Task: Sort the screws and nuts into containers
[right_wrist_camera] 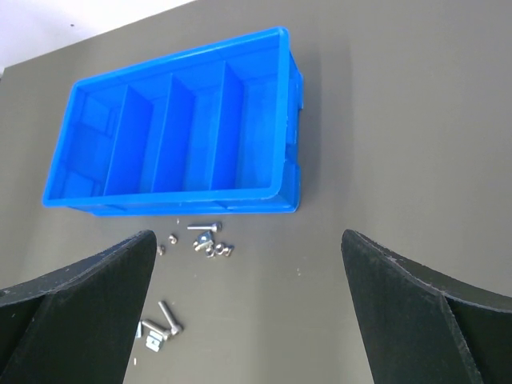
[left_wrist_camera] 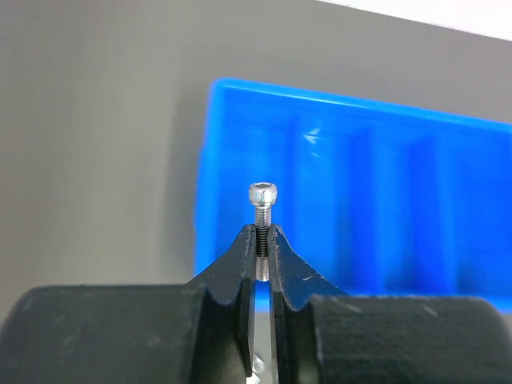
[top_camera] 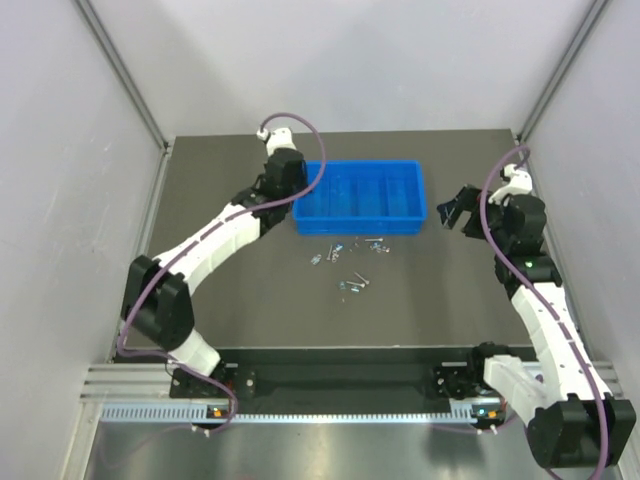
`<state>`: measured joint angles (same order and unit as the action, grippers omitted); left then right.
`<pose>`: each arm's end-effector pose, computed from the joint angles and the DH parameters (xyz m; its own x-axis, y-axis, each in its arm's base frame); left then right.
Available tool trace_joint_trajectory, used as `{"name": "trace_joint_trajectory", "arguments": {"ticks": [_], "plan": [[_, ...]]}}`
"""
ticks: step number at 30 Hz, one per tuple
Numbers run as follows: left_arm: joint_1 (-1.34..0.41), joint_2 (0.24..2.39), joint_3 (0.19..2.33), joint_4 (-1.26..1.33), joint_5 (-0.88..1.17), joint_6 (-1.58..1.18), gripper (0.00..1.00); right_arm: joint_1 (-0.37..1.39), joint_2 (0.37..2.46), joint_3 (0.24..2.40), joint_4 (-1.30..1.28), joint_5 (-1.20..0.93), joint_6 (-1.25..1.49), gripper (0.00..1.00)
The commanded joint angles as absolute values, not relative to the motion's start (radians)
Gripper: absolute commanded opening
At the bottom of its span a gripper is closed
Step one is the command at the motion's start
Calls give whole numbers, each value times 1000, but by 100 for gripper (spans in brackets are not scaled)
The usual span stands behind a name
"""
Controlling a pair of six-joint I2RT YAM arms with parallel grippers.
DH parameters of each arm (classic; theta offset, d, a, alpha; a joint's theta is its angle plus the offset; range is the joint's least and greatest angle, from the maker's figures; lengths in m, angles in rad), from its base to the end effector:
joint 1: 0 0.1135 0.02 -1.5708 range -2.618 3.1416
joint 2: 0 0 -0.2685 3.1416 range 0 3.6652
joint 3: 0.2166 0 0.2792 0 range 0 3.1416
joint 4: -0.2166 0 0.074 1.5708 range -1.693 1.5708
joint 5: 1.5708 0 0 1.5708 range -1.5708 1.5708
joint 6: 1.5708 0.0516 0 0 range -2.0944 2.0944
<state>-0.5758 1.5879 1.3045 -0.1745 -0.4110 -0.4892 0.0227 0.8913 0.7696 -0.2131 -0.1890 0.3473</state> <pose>0.3568 -0.2070 0.3097 -0.4206 -0.2405 -0.8748 0.0011 0.9641 -0.2656 0.2467 0.0153 0.3079 -0.3768 0.3258 -0.8671 -0.0760 0.9221 0.3795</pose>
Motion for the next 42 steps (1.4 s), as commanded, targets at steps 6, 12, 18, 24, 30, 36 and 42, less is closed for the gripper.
{"name": "trace_joint_trajectory", "arguments": {"ticks": [6,12,18,24,30,36,42], "plan": [[-520,1792,1400,-100,-252,-429,6,29,851,769,-163,-181,365,100],[-520,1842,1408,-86,-278,-423,7,28,858,776,-189,-176,353,100],[-519,1813,1402,-98,-261,-402,44,29,848,778,-207,-163,351,100],[-595,1660,1371,-138,-276,-356,80,28,848,776,-224,-153,345,100],[-833,1546,1235,-176,-299,-403,80,29,841,772,-238,-143,342,100],[-978,1592,1158,-172,-322,-505,79,28,831,764,-242,-141,347,100],[-1006,1718,1187,-247,-368,-606,74,28,824,752,-255,-146,347,100]]}}
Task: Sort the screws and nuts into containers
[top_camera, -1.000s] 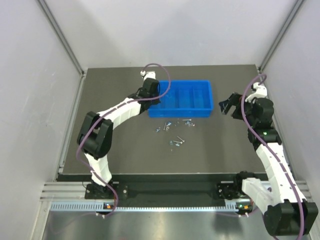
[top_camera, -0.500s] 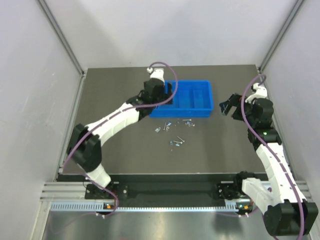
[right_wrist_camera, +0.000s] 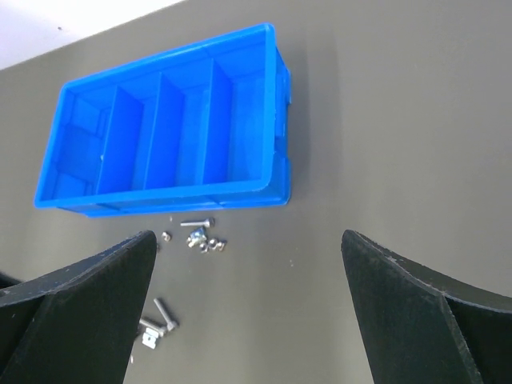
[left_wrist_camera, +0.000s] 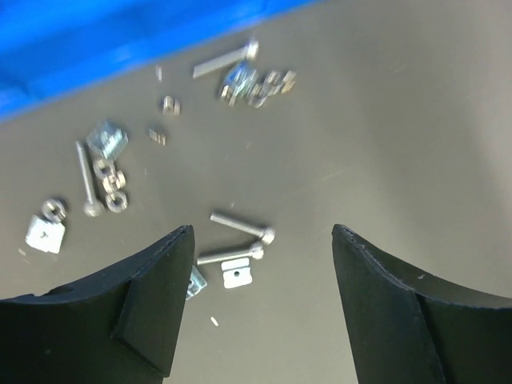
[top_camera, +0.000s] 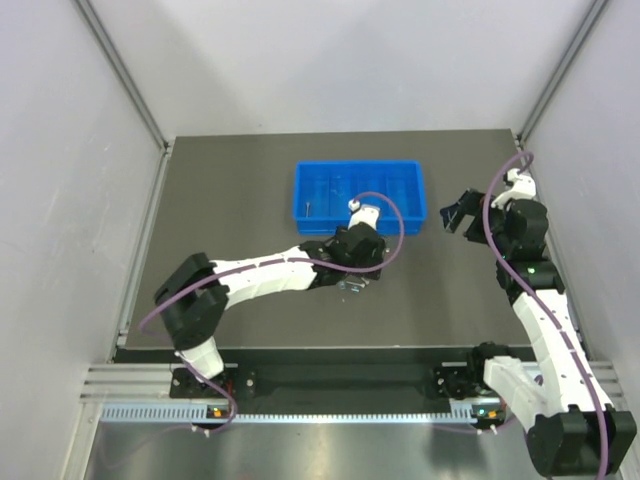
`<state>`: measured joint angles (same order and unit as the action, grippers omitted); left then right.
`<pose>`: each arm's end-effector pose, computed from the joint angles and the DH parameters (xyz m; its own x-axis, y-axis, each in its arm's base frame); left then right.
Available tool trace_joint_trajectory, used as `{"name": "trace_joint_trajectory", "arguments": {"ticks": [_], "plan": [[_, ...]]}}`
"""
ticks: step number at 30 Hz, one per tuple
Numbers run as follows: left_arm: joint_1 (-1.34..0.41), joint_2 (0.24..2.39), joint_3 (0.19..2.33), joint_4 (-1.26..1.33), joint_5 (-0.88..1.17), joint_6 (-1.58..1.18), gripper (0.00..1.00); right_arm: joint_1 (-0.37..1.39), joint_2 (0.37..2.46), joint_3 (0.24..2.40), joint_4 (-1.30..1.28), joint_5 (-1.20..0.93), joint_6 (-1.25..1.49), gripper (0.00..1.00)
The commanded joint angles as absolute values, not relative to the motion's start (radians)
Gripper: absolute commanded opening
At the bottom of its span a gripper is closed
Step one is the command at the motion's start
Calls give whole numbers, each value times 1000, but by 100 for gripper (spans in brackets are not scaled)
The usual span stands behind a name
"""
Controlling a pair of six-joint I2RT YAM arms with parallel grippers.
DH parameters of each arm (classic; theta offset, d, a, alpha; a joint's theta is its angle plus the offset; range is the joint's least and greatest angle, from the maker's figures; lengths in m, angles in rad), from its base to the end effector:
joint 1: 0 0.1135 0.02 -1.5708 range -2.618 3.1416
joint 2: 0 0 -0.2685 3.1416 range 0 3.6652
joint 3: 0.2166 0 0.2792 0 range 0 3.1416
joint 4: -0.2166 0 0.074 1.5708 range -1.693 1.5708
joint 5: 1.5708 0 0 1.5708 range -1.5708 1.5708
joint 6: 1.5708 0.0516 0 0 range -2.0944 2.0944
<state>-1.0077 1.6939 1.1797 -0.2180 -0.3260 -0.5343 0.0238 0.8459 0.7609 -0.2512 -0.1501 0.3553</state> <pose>0.2335 -0.3390 0.2160 -0.6503 0.1264 -0.7491 0.3983 0.8964 -0.1945 0.2365 0.0133 0.3099 -0.3665 0.3353 -0.8679 -0.0396 0.9263 0.3747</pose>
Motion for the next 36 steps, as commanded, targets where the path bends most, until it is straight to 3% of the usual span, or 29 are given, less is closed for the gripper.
{"name": "trace_joint_trajectory", "arguments": {"ticks": [1,26,28,30,35,36], "plan": [[-1006,1744,1190,-245,-359,-612,73,28,822,750,-255,-144,344,100],[-1043,1942,1253,-313,-439,-802,63,29,836,732,-250,-137,339,100],[-1045,1950,1256,-314,-436,-804,60,29,838,733,-250,-138,339,100],[-1045,1962,1259,-318,-436,-805,51,29,839,733,-250,-138,337,100],[-1045,1983,1272,-322,-456,-804,49,28,838,733,-249,-138,339,100],[-1045,1986,1276,-321,-460,-801,45,29,839,733,-250,-138,339,100]]}}
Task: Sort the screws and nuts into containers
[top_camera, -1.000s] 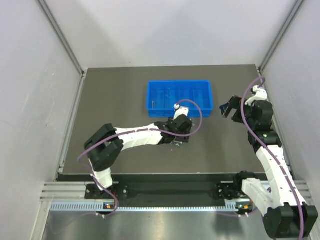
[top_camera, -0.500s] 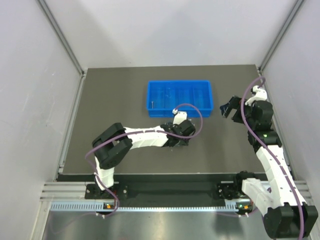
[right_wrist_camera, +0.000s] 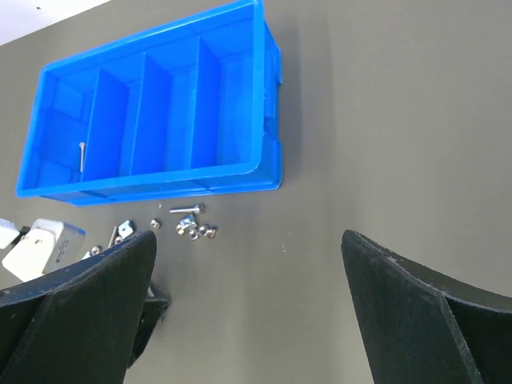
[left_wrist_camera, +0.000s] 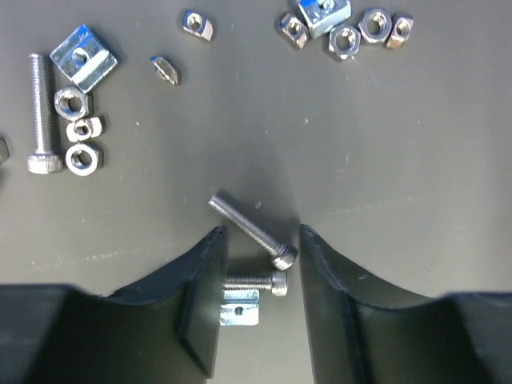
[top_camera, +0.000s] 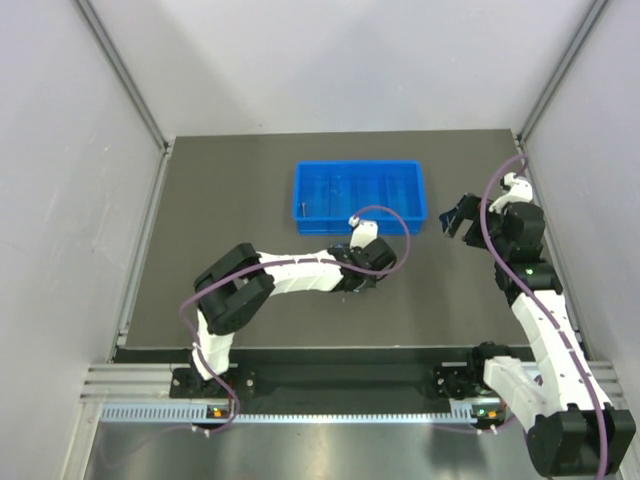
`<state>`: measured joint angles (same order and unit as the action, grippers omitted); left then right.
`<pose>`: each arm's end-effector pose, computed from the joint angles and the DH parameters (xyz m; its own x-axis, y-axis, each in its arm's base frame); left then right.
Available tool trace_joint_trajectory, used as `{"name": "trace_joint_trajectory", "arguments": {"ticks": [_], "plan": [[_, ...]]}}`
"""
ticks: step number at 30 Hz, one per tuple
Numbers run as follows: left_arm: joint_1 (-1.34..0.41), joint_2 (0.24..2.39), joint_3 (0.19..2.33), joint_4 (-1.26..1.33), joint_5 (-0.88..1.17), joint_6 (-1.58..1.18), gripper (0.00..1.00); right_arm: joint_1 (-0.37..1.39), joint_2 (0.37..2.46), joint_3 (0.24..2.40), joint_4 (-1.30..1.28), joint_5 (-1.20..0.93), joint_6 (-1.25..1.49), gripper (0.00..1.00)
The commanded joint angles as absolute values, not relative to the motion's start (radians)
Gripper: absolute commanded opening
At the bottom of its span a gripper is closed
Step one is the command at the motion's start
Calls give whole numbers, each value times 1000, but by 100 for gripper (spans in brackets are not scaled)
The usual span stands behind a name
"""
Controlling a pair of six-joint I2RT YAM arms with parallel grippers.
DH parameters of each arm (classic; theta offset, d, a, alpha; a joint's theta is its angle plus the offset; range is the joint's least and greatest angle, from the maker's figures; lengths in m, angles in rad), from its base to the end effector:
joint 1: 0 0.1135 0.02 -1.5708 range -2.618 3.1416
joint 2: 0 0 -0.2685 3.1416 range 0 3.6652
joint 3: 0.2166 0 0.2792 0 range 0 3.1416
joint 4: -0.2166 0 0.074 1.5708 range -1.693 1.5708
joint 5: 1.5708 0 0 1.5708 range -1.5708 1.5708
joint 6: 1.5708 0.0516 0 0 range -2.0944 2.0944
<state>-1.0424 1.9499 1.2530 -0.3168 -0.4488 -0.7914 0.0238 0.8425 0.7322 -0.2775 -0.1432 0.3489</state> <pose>0.2365 -0.3607 0.1317 -0.7720 0.0512 -0.6336 0.1612 0.9799 -0.1173 0.2345 0.0129 0.2962 -0.4085 0.3287 -0.8515 -0.0170 0.9300 0.3672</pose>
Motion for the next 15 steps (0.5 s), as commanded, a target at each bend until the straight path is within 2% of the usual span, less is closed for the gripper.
{"name": "trace_joint_trajectory", "arguments": {"ticks": [1,5,8,12,14,15], "plan": [[-1045,1990,1276,-321,-462,-799,43,28,839,733,-249,-140,339,100],[-1043,2000,1284,-319,-471,-787,32,29,841,733,-249,-137,337,100],[-1045,2008,1285,-318,-468,-779,29,28,842,735,-249,-138,339,100],[-1045,2010,1282,-311,-466,-770,20,28,842,735,-249,-133,339,100],[-1043,1999,1281,-311,-474,-765,6,28,844,735,-249,-130,337,100],[-1045,1993,1281,-308,-479,-762,4,29,844,735,-249,-130,337,100]]}}
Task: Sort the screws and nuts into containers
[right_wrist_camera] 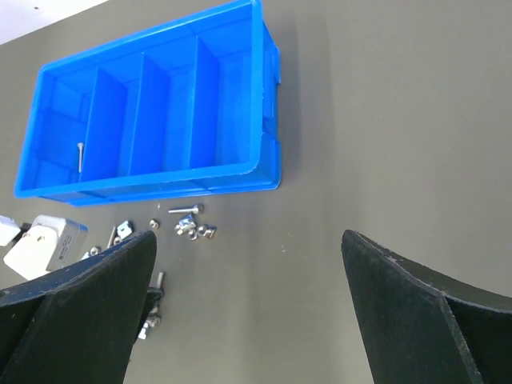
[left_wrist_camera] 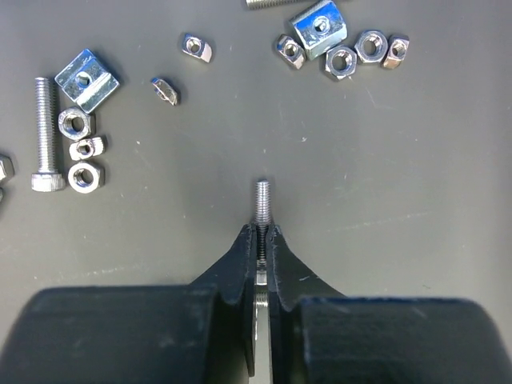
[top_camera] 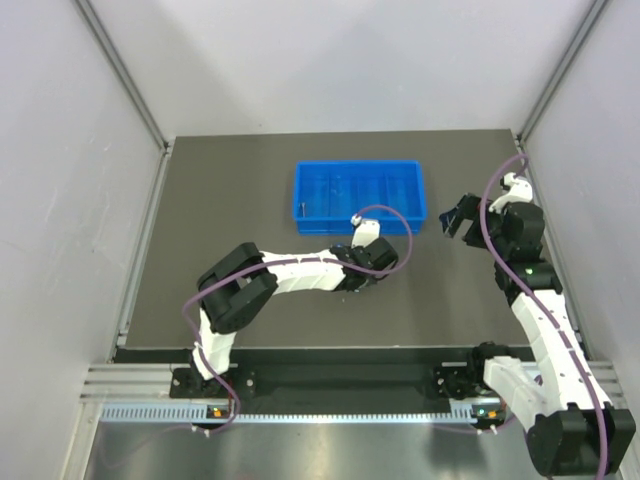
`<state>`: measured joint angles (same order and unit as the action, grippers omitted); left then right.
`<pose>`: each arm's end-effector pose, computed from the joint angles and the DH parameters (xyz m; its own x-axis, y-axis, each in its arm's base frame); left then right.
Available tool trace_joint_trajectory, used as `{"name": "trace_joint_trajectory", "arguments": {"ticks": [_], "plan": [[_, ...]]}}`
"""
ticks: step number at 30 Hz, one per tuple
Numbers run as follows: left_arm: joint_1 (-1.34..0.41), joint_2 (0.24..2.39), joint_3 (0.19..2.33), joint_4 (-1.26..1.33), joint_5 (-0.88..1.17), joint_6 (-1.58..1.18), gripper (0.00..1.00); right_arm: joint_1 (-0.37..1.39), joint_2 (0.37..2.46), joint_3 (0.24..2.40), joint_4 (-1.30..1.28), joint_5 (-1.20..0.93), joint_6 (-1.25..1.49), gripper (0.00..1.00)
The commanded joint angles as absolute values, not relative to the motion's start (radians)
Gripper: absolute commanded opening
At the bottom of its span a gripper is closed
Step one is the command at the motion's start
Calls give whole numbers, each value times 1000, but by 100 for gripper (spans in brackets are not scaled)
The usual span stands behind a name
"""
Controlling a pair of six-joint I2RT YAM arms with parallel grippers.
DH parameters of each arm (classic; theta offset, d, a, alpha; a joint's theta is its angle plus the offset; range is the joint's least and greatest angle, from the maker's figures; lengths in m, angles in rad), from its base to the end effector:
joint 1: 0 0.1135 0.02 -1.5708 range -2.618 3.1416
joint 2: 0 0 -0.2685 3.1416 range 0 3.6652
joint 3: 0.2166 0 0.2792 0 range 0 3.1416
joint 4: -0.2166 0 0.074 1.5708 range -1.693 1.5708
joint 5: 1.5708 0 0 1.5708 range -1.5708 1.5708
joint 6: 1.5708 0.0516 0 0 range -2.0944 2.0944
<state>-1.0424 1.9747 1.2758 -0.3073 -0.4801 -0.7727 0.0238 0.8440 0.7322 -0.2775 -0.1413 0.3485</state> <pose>0.2409 -0.3654 0.1297 -0.7527 0.0613 -0.6555 0.1620 0.9823 -0.0941 0.2347 0.0129 0.2959 -0.4091 0.3285 -0.8513 -0.0150 0.9304 0.3662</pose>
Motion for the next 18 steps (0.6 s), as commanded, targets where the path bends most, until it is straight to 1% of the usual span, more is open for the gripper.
{"name": "trace_joint_trajectory", "arguments": {"ticks": [1,7,12,15,16,18], "plan": [[-1043,1988,1279,-305,-482,-758,3,29,845,735,-250,-127,337,100],[-1039,1901,1279,-278,-506,-687,2,29,853,733,-253,-110,344,100],[-996,1754,1308,-290,-537,-624,3,29,853,726,-239,-138,345,100],[-927,1669,1296,-270,-551,-591,4,28,845,719,-224,-147,348,100],[-876,1652,1290,-258,-555,-578,4,28,844,719,-218,-147,351,100],[-812,1622,1281,-232,-523,-554,4,29,845,719,-213,-155,350,100]]}}
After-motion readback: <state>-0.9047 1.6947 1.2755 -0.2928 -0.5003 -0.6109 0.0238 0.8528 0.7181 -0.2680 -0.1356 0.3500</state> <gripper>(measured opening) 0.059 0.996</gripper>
